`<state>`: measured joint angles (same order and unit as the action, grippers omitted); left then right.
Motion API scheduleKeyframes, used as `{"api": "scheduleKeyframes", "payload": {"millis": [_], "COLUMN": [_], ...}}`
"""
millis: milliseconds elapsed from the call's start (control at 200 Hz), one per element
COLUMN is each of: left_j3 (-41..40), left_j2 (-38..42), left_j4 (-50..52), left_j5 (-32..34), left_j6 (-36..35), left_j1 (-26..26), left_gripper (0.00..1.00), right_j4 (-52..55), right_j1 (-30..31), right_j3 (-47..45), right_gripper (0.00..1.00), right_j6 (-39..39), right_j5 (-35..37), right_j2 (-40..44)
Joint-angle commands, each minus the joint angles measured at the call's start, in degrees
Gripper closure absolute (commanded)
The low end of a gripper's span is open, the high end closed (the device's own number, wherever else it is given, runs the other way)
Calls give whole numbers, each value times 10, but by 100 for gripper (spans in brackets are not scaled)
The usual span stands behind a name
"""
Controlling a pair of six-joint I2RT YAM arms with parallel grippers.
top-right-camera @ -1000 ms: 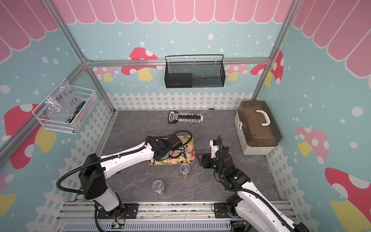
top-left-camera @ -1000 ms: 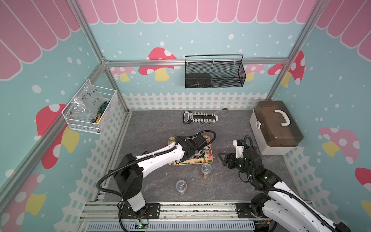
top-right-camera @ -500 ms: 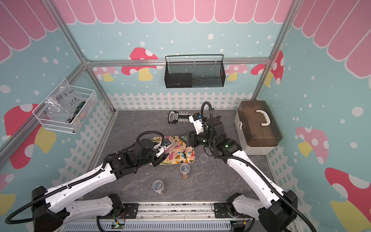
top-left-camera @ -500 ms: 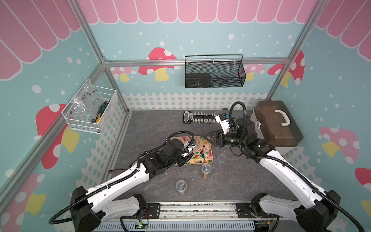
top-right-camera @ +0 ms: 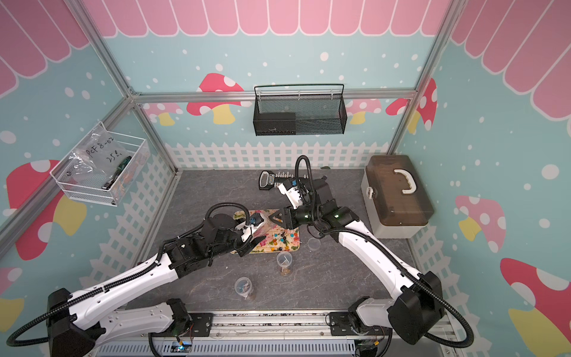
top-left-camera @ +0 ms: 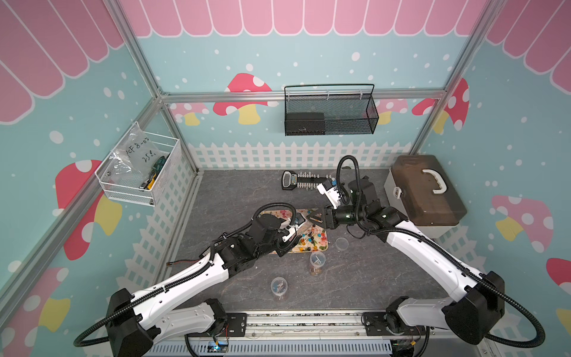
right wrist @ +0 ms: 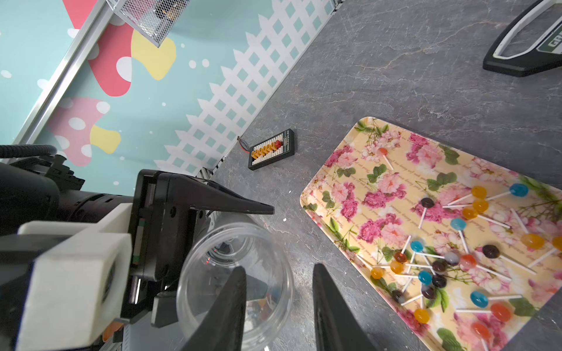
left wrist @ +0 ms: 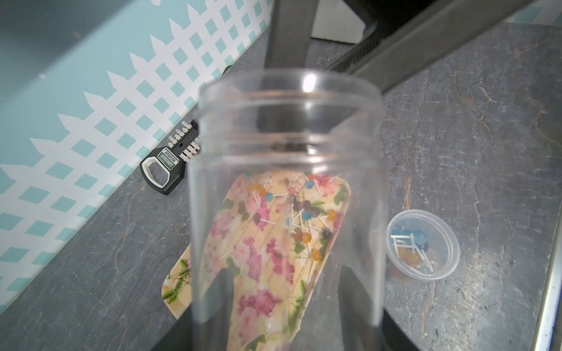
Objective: Pour the candies out of the jar
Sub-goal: Place the jar at the center of the board.
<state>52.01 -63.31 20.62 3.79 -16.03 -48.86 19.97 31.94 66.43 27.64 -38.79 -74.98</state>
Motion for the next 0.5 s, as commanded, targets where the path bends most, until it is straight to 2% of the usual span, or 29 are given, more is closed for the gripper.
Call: {"api": "scheduleKeyframes", "payload": {"millis": [0, 145, 290, 495], "left_j3": [-6, -7, -8, -13], "left_j2": [7, 11, 14, 17], "left_j4": [-22, -22, -22, -23], "left_j5": [-21, -24, -24, -11], "left_j6": [-5, -5, -5, 3], "left_j1": [3, 3, 3, 2], "left_gripper": [46, 46, 42, 21], "right_j4": [-1, -1, 2, 14], "right_j1": [8, 13, 16, 17], "right_j3": [-4, -5, -7, -5], "right_gripper": [69, 80, 100, 100], "right_j6": [-7, -9, -11, -14], "right_j5": [-16, -11, 6, 39], "right_j2": [-8, -12, -12, -9]}}
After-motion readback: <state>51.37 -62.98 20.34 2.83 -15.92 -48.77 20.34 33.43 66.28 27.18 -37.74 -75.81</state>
